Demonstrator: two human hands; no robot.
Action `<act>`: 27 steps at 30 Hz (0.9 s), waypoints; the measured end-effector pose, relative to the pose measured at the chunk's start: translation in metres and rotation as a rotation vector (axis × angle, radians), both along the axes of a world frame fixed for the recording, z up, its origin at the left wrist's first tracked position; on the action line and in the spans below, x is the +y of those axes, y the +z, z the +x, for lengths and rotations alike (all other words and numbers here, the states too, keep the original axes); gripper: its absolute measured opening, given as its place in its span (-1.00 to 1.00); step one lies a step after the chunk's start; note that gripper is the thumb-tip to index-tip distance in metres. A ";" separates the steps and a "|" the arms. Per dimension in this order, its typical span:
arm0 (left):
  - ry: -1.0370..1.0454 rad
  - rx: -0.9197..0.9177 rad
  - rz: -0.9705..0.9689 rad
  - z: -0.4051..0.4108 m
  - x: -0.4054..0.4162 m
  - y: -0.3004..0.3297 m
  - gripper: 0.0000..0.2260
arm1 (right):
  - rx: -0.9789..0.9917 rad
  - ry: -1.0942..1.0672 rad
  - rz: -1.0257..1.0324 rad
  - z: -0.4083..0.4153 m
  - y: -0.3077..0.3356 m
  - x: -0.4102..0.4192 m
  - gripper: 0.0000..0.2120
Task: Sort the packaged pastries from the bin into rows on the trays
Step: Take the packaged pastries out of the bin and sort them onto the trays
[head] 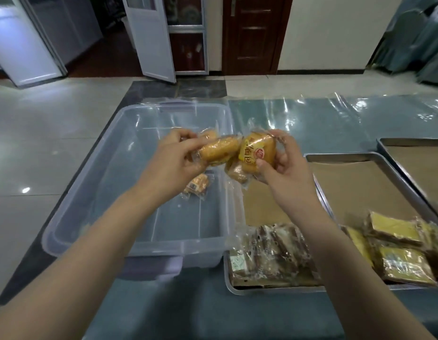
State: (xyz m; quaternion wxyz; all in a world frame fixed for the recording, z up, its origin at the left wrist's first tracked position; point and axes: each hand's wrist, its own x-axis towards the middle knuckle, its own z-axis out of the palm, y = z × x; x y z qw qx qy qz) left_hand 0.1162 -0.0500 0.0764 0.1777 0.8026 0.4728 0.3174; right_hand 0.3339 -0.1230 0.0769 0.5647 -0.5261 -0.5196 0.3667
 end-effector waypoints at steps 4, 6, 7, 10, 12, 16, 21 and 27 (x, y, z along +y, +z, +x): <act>-0.001 0.062 0.008 0.052 -0.039 -0.003 -0.56 | 0.084 0.047 -0.051 0.055 -0.003 -0.035 -0.56; 0.026 0.095 0.024 0.080 -0.060 -0.007 -0.59 | 0.108 0.062 -0.075 0.087 -0.006 -0.052 -0.58; 0.039 0.102 0.028 0.093 -0.071 -0.011 -0.58 | 0.101 0.068 -0.093 0.104 -0.008 -0.062 -0.59; 0.057 0.073 0.041 0.136 -0.099 -0.028 -0.55 | 0.058 0.077 -0.167 0.152 -0.022 -0.084 -0.56; 0.062 0.038 0.025 0.166 -0.115 -0.042 -0.55 | 0.067 0.054 -0.217 0.180 -0.035 -0.096 -0.52; 0.073 -0.006 -0.028 0.213 -0.137 -0.066 -0.60 | 0.059 0.004 -0.299 0.224 -0.056 -0.111 -0.46; 0.117 0.066 -0.107 0.247 -0.140 -0.079 -0.61 | 0.004 -0.020 -0.386 0.261 -0.076 -0.107 -0.53; 0.132 0.098 -0.123 0.272 -0.113 -0.085 -0.59 | -0.033 -0.053 -0.389 0.289 -0.080 -0.078 -0.51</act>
